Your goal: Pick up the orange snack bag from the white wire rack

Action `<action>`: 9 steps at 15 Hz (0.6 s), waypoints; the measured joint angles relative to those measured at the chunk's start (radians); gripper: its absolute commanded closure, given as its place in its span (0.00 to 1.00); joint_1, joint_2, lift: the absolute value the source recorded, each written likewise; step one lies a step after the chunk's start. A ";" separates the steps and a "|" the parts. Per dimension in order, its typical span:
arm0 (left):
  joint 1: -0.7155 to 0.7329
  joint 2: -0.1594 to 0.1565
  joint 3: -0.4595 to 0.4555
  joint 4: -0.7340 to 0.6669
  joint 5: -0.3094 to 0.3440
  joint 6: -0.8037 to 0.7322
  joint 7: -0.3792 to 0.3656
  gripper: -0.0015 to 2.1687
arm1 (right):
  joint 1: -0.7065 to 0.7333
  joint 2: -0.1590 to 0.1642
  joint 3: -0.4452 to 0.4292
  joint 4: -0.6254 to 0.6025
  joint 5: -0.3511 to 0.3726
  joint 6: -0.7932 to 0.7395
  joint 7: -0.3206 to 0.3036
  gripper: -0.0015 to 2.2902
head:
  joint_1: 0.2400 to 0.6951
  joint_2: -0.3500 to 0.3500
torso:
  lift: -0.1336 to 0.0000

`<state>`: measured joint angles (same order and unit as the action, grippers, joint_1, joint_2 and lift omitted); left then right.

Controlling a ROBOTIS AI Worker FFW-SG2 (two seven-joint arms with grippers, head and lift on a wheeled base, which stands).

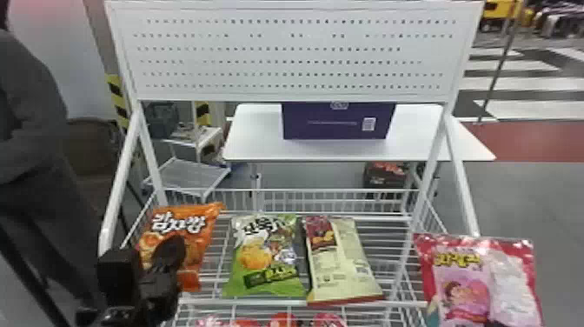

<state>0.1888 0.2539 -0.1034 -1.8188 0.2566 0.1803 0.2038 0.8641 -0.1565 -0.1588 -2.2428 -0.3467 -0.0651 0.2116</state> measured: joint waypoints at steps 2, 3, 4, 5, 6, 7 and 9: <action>0.098 -0.005 0.026 -0.108 0.001 0.000 0.003 0.96 | -0.002 -0.001 0.002 0.000 0.000 0.000 0.000 0.98 | 0.57 0.50 | 1.00; 0.147 -0.007 0.036 -0.154 0.001 0.000 0.003 0.96 | -0.002 -0.001 0.003 0.000 0.000 0.000 0.000 0.98 | 0.57 0.50 | 1.00; 0.205 -0.009 0.047 -0.205 0.001 -0.001 0.001 0.96 | -0.002 -0.002 0.004 -0.001 0.000 0.000 0.000 0.98 | 0.57 0.50 | 1.00; 0.264 -0.011 0.057 -0.250 0.003 -0.016 -0.002 0.96 | -0.002 -0.003 0.006 -0.002 -0.001 0.000 0.000 0.98 | 0.57 0.50 | 1.00; 0.315 -0.011 0.064 -0.284 0.004 -0.048 -0.004 0.96 | -0.003 -0.003 0.008 -0.003 -0.001 0.000 0.000 0.98 | 0.57 0.50 | 1.00; 0.371 -0.012 0.071 -0.316 0.006 -0.100 -0.002 0.96 | -0.004 -0.003 0.010 -0.004 -0.001 0.000 0.000 0.98 | 0.57 0.50 | 1.00; 0.452 -0.012 0.081 -0.352 0.008 -0.200 0.004 0.96 | -0.005 -0.002 0.017 -0.005 -0.001 0.002 0.000 0.98 | 0.57 0.50 | 1.00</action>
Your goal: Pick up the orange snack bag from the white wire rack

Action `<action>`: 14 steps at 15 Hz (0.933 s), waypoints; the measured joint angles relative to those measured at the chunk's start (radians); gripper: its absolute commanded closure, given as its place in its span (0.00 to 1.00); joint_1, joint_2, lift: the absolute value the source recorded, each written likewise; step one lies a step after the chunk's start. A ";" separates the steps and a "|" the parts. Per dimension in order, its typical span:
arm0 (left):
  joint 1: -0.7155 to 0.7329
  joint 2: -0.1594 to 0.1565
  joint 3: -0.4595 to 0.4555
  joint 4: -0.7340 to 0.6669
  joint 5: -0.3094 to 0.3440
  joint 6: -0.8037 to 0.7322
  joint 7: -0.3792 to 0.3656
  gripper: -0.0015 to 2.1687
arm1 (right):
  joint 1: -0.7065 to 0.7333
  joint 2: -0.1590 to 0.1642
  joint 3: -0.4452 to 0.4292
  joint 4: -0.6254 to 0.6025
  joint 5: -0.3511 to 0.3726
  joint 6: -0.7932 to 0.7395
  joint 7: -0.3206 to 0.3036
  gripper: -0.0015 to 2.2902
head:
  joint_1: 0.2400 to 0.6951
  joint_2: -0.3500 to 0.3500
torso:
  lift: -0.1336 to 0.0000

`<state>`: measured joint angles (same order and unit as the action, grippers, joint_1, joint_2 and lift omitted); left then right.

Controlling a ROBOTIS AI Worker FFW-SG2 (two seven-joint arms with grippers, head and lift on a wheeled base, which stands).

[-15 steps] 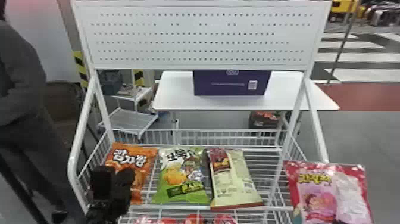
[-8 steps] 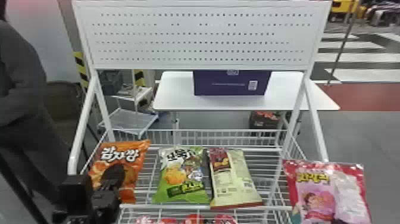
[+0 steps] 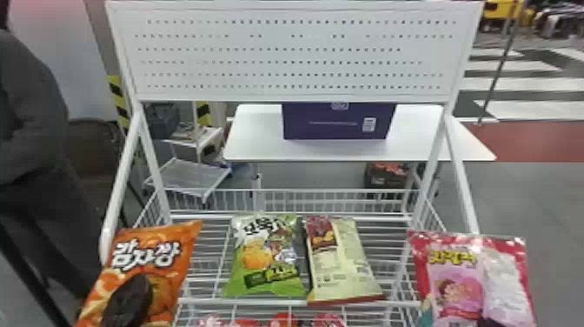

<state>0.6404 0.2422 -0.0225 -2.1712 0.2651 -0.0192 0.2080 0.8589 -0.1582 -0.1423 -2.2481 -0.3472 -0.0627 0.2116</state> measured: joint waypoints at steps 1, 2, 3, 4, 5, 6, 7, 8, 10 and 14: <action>0.028 0.000 0.001 -0.008 0.001 -0.039 0.002 0.96 | -0.001 0.000 0.003 0.000 0.000 0.000 0.000 0.98 | 0.57 0.50 | 1.00; 0.047 -0.001 0.000 -0.011 0.002 -0.067 0.003 0.96 | -0.001 0.001 0.006 -0.001 0.000 0.001 0.000 0.98 | 0.57 0.50 | 1.00; 0.057 -0.001 -0.002 -0.012 0.003 -0.083 0.004 0.96 | -0.001 0.001 0.006 -0.002 0.001 0.001 0.000 0.98 | 0.57 0.50 | 1.00; 0.063 -0.001 -0.005 -0.014 0.003 -0.091 0.005 0.96 | 0.000 0.002 0.006 -0.003 0.000 0.001 0.000 0.98 | 0.57 0.50 | 1.00; 0.067 -0.001 -0.006 -0.015 0.003 -0.094 0.005 0.96 | 0.001 0.001 0.005 -0.004 0.000 0.001 0.000 0.98 | 0.57 0.50 | 1.00; 0.069 0.000 -0.006 -0.017 0.003 -0.095 0.005 0.96 | 0.002 0.001 0.003 -0.004 0.000 0.001 0.000 0.98 | 0.57 0.50 | 1.00; 0.069 0.000 -0.007 -0.017 0.003 -0.095 0.005 0.96 | 0.004 0.000 0.001 -0.005 -0.001 0.000 0.000 0.98 | 0.57 0.50 | 1.00; 0.070 0.000 -0.008 -0.016 0.003 -0.095 0.004 0.96 | 0.004 -0.001 0.000 -0.005 -0.001 -0.001 0.000 0.98 | 0.57 0.50 | 1.00; 0.071 0.000 -0.009 -0.015 0.003 -0.095 0.005 0.96 | 0.006 -0.001 0.000 -0.005 -0.001 -0.002 0.000 0.98 | 0.57 0.50 | 1.00; 0.075 0.001 -0.009 -0.015 0.002 -0.095 0.005 0.96 | 0.006 -0.004 0.003 -0.007 -0.001 -0.002 0.000 0.98 | 0.57 0.50 | 1.00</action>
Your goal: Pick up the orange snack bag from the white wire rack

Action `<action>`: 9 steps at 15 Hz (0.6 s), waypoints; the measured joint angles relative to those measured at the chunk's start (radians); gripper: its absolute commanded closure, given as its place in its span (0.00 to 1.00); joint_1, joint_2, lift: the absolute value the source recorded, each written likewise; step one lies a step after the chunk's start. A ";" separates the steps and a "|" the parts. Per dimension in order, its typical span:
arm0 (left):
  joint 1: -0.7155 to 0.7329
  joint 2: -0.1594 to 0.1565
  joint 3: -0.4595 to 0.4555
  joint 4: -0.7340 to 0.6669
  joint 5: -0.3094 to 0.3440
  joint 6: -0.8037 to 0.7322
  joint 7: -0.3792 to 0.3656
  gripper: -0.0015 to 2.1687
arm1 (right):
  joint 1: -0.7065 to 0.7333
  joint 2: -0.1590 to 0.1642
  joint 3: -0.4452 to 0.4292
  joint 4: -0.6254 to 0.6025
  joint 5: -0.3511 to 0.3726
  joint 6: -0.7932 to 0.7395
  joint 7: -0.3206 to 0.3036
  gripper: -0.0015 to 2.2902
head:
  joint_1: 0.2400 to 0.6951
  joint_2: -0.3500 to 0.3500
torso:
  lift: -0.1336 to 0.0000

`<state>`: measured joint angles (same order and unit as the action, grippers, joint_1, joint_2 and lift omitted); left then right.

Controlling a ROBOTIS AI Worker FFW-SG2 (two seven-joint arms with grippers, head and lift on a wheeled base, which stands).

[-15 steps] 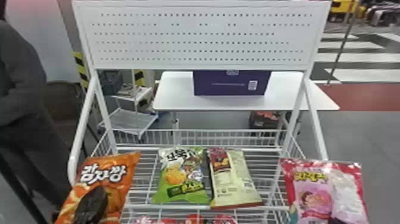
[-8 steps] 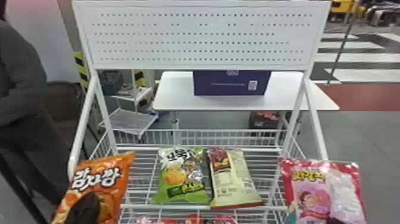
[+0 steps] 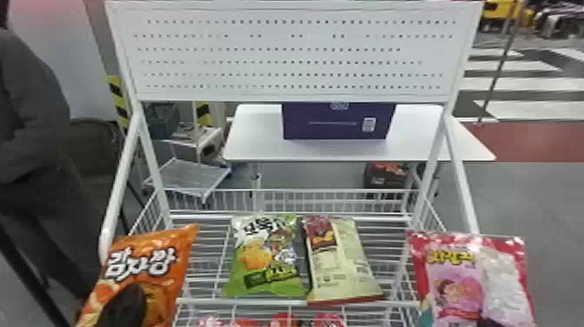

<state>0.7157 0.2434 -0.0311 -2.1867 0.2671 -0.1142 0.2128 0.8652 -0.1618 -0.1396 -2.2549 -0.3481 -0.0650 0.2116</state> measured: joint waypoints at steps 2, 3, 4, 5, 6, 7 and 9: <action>0.001 0.000 0.000 -0.001 0.000 0.000 -0.001 0.96 | 0.000 -0.001 0.000 0.000 0.000 0.000 0.000 0.98 | 0.57 0.50 | 1.00; 0.001 0.001 0.000 -0.001 0.000 0.000 -0.001 0.96 | 0.001 -0.003 0.000 0.000 0.000 0.000 0.000 0.98 | 0.57 0.50 | 1.00; 0.002 0.001 0.000 -0.001 0.000 0.000 -0.001 0.96 | 0.001 -0.003 0.001 -0.001 0.000 0.000 0.000 0.98 | 0.57 0.50 | 1.00; 0.002 0.000 0.000 -0.001 0.000 0.000 -0.001 0.96 | 0.002 -0.004 0.000 -0.001 0.000 0.000 0.000 0.98 | 0.57 0.50 | 1.00; 0.002 0.000 -0.001 -0.001 0.000 0.000 -0.001 0.96 | 0.002 -0.004 0.001 -0.002 0.000 0.000 0.000 0.98 | 0.57 0.50 | 1.00; 0.002 0.000 -0.001 -0.001 0.000 0.000 -0.001 0.96 | 0.002 -0.005 0.001 -0.002 -0.001 0.000 0.000 0.98 | 0.57 0.50 | 1.00; 0.003 0.000 0.000 -0.002 0.000 0.000 -0.005 0.96 | 0.001 -0.005 0.001 -0.002 -0.002 0.000 0.000 0.98 | 0.57 0.50 | 1.00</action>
